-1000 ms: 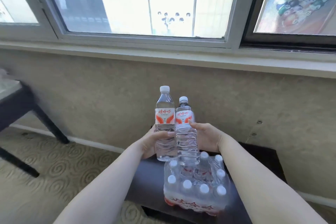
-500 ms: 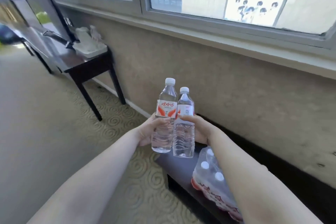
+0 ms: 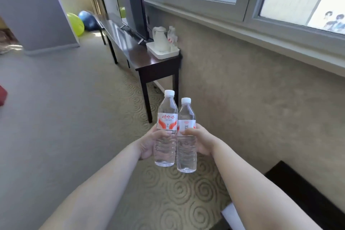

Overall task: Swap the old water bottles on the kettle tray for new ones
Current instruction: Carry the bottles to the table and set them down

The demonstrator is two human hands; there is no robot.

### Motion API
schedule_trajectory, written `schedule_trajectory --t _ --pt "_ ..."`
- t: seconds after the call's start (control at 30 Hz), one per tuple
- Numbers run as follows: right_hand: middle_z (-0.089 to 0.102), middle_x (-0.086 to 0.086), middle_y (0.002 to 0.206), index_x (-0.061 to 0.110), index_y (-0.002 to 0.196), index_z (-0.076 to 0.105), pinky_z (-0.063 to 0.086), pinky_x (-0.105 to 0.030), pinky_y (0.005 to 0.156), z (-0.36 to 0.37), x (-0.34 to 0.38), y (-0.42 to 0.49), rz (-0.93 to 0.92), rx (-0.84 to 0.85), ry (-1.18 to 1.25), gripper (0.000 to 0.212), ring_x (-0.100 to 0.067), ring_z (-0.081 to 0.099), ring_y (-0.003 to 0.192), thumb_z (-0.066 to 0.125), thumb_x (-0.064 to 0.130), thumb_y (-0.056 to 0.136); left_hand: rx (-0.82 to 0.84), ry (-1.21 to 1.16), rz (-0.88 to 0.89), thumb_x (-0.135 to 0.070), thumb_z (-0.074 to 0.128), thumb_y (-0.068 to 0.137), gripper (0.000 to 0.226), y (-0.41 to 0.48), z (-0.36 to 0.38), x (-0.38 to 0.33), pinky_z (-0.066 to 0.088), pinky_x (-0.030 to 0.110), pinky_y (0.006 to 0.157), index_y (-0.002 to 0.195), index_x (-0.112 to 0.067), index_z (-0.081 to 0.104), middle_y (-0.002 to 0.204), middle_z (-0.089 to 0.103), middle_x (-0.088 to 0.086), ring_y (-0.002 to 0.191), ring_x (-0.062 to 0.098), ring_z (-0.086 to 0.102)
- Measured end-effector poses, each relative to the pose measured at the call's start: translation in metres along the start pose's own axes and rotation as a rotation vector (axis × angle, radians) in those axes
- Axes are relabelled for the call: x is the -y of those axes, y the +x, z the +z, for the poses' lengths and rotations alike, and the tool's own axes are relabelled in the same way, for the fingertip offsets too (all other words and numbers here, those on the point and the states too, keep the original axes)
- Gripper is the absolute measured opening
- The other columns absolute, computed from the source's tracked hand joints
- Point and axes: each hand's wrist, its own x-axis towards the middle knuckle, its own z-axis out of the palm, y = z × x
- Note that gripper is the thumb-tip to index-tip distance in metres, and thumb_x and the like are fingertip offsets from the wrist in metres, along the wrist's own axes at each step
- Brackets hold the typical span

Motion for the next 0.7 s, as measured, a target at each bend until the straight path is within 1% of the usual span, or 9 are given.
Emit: schedule_trajectory --t 0.13,0.2,0.3,0.37,0.43,0.5,0.57,0.7 --pt "0.059 -0.028 0.132 0.003 0.136 0.048 0.041 -0.062 0.105 0.049 0.035 0.103 -0.013 0.018 -0.034 0.071 -0.045 0.058 0.121 0.073 0.007 0.069 -0.052 -0.011 0.017 -0.016 0.066 0.075 0.07 0.031 -0.093 -0.054 0.032 0.065 0.11 0.141 -0.014 0.043 0.14 0.05 0.029 0.13 0.048 0.047" --pt "0.058 -0.026 0.133 0.004 0.137 0.046 0.042 -0.062 0.105 0.07 0.054 0.149 -0.021 -0.002 -0.038 0.075 -0.043 0.059 0.12 0.075 0.007 0.068 -0.077 -0.013 0.032 -0.013 0.063 0.077 0.07 0.048 -0.134 -0.081 0.032 0.064 0.11 0.143 -0.01 0.04 0.138 0.05 0.03 0.127 0.048 0.049" --pt "0.057 -0.027 0.133 0.002 0.137 0.044 0.043 -0.061 0.104 0.094 0.081 0.213 -0.032 0.002 -0.035 0.068 -0.044 0.059 0.12 0.072 0.002 0.075 -0.101 -0.04 0.043 -0.012 0.06 0.079 0.068 0.076 -0.185 -0.117 0.035 0.062 0.109 0.143 -0.008 0.038 0.132 0.053 0.029 0.119 0.043 0.053" --pt "0.057 -0.028 0.133 0.001 0.137 0.044 0.042 -0.062 0.105 0.103 0.097 0.255 -0.039 0.0 -0.051 0.067 -0.045 0.059 0.119 0.072 0.0 0.076 -0.1 -0.047 0.054 -0.013 0.065 0.076 0.07 0.098 -0.216 -0.137 0.036 0.061 0.108 0.142 -0.008 0.041 0.127 0.056 0.025 0.115 0.039 0.055" --pt "0.057 -0.028 0.133 0.0 0.137 0.043 0.042 -0.061 0.105 0.109 0.115 0.298 -0.054 -0.005 -0.069 0.071 -0.045 0.059 0.119 0.075 0.0 0.073 -0.093 -0.039 0.068 -0.016 0.068 0.072 0.073 0.124 -0.246 -0.155 0.036 0.061 0.108 0.14 -0.009 0.043 0.127 0.057 0.025 0.114 0.038 0.055" --pt "0.058 -0.027 0.132 0.001 0.137 0.043 0.042 -0.061 0.105 0.112 0.133 0.343 -0.07 -0.006 -0.085 0.074 -0.043 0.059 0.119 0.077 0.002 0.07 -0.087 -0.028 0.074 -0.012 0.065 0.075 0.069 0.154 -0.277 -0.173 0.033 0.064 0.109 0.14 -0.008 0.043 0.131 0.053 0.029 0.115 0.04 0.054" --pt "0.058 -0.026 0.132 0.001 0.136 0.043 0.042 -0.06 0.105 0.111 0.151 0.393 -0.077 -0.016 -0.079 0.074 -0.043 0.06 0.119 0.077 0.001 0.07 -0.102 -0.027 0.081 -0.011 0.06 0.078 0.065 0.19 -0.309 -0.192 0.032 0.064 0.108 0.141 -0.007 0.041 0.131 0.053 0.029 0.115 0.04 0.053" --pt "0.059 -0.027 0.131 0.0 0.134 0.044 0.044 -0.06 0.104 0.107 0.198 0.49 -0.108 -0.039 -0.091 0.078 -0.043 0.061 0.118 0.079 0.002 0.065 -0.134 -0.028 0.074 -0.012 0.062 0.075 0.071 0.265 -0.367 -0.238 0.032 0.063 0.109 0.142 -0.006 0.04 0.127 0.053 0.027 0.115 0.039 0.051"
